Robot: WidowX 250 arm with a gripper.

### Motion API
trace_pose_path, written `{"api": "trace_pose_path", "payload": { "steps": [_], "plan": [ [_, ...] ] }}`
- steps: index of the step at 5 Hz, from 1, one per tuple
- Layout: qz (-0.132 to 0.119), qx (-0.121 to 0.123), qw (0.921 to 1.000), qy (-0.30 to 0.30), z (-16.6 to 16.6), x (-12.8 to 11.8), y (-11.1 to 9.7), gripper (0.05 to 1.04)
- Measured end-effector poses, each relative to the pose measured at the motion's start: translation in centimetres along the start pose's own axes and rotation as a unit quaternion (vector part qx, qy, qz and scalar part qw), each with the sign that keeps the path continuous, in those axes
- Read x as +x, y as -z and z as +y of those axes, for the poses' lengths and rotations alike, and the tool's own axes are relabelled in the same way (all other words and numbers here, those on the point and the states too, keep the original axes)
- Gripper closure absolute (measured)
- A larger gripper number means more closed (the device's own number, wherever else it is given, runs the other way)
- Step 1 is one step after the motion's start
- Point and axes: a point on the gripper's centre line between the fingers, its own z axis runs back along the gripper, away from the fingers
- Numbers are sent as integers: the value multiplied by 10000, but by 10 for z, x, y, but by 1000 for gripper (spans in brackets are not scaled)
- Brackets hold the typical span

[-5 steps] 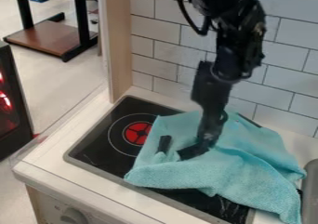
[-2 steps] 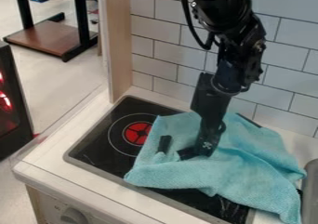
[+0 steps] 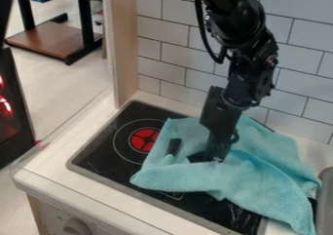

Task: Robot unfolded from center to bottom right

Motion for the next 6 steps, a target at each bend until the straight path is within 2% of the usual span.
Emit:
{"api": "trace_pose_path", "payload": {
  "steps": [1, 2, 3, 4, 5, 6],
  "plan": [
    [-16, -5, 10000, 16, 0, 0, 1, 844],
    [7, -7, 10000, 1, 0, -1, 1, 947],
    [27, -37, 10000, -17, -1, -1, 0, 1009],
    [98, -81, 9999, -113, -6, 4, -3, 1023],
    [313, -260, 9987, -292, -13, 14, -22, 1029],
    [549, -443, 9973, -222, -8, 16, -46, 1030]
  ]
}}
